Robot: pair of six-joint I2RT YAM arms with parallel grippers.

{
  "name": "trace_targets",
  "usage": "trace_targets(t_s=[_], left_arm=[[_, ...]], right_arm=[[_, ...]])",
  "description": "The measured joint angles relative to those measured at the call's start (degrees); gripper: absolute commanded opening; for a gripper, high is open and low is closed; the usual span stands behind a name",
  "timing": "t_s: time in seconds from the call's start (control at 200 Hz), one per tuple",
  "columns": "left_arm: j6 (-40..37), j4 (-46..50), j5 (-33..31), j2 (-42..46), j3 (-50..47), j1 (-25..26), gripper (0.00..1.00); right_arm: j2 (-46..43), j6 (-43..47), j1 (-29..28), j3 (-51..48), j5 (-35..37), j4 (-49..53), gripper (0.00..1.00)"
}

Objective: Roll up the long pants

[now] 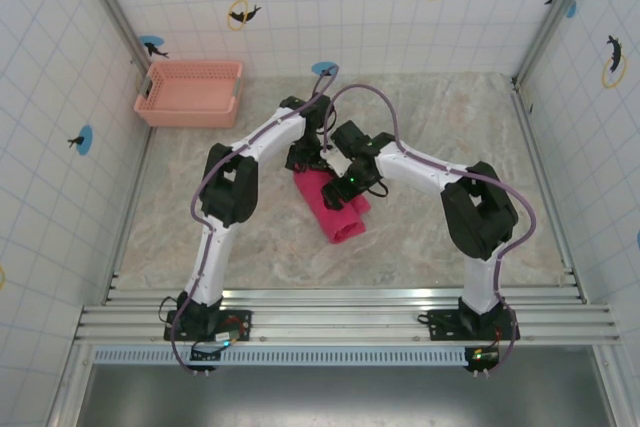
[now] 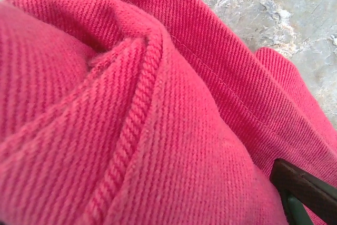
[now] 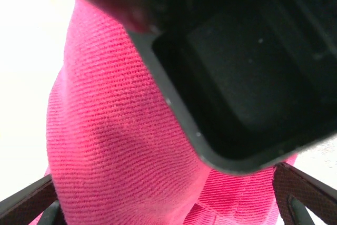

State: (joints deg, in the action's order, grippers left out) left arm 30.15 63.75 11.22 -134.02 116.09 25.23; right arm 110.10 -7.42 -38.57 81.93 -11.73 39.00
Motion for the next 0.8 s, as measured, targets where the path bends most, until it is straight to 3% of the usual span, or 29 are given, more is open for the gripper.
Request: trace_targets(t_s=[0.265, 0.405, 0.57, 0.801], left_arm=[[0.2, 0.2, -0.1, -0.6, 0.1, -0.5, 0.98], [1.0, -0.1, -0.4, -1.2, 0.2, -1.7, 0.98], [1.8, -0.4, -0.9, -1.4, 0.3, -2.8, 0.97], [2.9, -0.3, -0.9, -1.5, 0.7, -3.7, 0.97]], right_arm=[[1.7, 2.2, 1.9, -1.1, -3.1, -4.1, 0.98], [5.9, 5.1, 3.8, 2.9, -7.9, -3.7, 0.98], [9.2, 6.6, 4.2, 7.8, -8.8, -0.8, 1.0], [12.1, 5.8, 3.9, 13.1, -9.0, 4.8, 0.48]])
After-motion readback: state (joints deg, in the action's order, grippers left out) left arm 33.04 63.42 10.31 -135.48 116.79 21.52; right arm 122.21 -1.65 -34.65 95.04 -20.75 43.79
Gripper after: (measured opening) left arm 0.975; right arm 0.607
